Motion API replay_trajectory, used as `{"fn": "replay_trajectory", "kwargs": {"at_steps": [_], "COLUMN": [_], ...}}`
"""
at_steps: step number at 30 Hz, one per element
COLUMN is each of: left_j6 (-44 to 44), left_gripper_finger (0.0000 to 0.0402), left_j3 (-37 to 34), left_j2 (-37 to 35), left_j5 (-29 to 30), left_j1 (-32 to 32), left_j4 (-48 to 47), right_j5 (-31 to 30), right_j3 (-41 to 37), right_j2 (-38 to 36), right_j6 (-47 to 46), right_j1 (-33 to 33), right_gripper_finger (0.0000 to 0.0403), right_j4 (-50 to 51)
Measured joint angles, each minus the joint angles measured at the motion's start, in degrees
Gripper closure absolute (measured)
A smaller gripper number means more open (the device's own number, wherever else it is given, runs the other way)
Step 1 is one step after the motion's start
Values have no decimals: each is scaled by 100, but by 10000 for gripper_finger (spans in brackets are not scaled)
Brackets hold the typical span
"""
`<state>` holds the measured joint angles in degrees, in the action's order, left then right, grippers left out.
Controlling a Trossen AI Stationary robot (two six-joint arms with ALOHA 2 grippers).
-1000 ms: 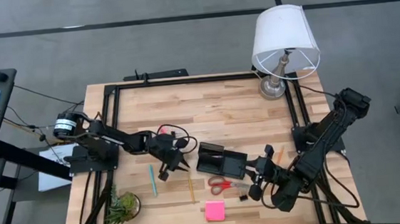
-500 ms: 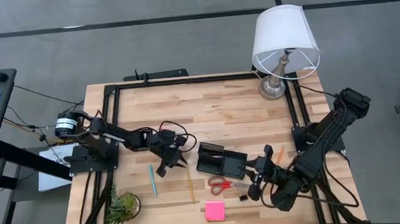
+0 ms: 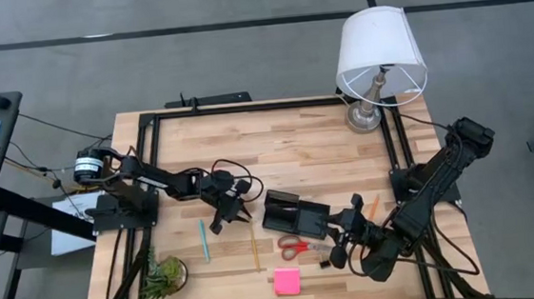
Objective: Pick and place office supplies into organizer
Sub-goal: Put the left yellow pencil into the desk organizer
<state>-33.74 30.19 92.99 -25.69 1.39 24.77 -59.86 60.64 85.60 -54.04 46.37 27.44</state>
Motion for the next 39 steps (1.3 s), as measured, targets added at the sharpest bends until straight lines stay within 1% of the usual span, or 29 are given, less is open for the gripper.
{"fn": "replay_trajectory", "kwargs": {"at_steps": [2,4,8,12,15,21,25,29,31,33,35,37,39], "left_j6": [71,114,272,304,352,964,1273,1907,2065,2048,1839,1687,1577], "left_gripper_finger": [341,341,341,341,341,341,341,341,341,341,341,341,341], "left_j3": [67,257,536,573,577,590,565,539,563,615,656,700,756], "left_j2": [155,502,987,1132,1124,1111,1123,1138,1143,1063,856,538,76], "left_j5": [-69,-120,-124,-253,-273,-437,-613,-132,-47,-79,-110,-39,76], "left_j1": [0,1,1,7,23,46,50,29,24,39,46,40,33], "left_j4": [45,106,-64,-76,-224,-609,-433,111,154,-61,-473,-910,-1515], "right_j5": [0,0,6,51,85,153,153,157,159,214,332,412,433], "right_j3": [0,2,2,2,2,2,2,2,2,2,2,2,2], "right_j2": [0,0,2,2,2,2,2,2,2,2,2,2,2], "right_j6": [0,0,2,50,48,47,50,50,50,50,51,50,52], "right_j1": [0,0,1,11,11,11,11,11,11,11,11,11,13], "right_gripper_finger": [330,330,330,330,330,330,330,330,330,330,330,330,330], "right_j4": [-4,-7,-28,3,27,33,37,37,39,40,42,42,56]}}
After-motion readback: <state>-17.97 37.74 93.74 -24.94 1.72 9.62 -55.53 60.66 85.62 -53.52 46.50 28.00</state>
